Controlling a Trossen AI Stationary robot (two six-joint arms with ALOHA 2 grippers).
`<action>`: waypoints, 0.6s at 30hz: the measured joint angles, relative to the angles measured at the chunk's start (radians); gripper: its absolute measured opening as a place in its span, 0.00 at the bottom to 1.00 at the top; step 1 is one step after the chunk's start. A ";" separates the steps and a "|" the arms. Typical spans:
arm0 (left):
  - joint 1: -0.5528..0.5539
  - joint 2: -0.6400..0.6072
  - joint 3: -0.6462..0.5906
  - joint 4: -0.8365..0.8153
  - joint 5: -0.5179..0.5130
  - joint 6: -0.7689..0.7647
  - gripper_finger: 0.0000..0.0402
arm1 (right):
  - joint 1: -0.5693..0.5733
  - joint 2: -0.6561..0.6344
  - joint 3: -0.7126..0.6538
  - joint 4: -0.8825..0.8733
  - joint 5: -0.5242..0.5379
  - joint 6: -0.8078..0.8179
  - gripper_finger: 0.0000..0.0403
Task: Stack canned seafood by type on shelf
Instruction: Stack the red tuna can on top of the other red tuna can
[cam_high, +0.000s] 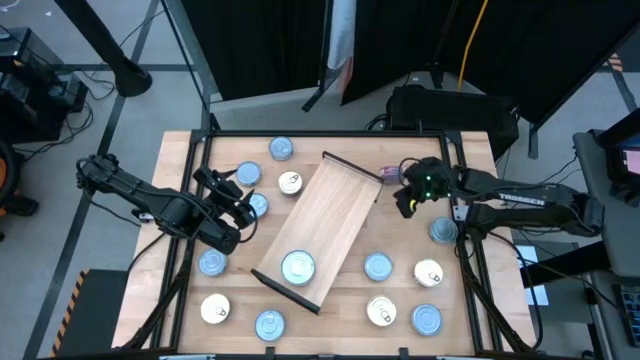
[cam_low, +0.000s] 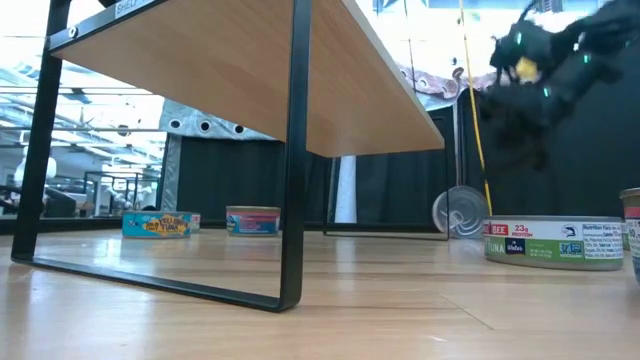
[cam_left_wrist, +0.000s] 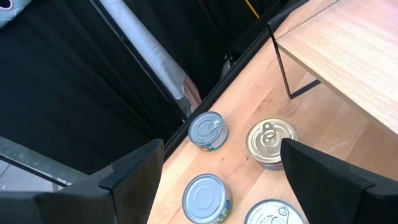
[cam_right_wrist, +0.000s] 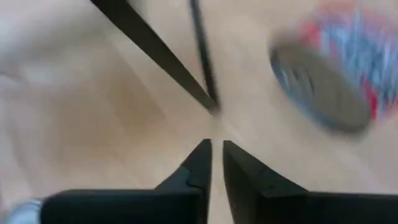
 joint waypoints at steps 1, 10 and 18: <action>0.000 0.000 0.000 0.000 -0.001 0.000 0.80 | 0.010 -0.011 0.025 0.004 0.030 -0.013 0.13; 0.000 0.000 0.000 0.004 -0.002 0.000 0.80 | 0.024 0.032 0.239 -0.101 0.289 -0.360 0.56; 0.000 0.000 0.000 0.004 0.007 0.000 0.80 | -0.085 0.162 0.294 -0.122 0.198 -0.638 0.80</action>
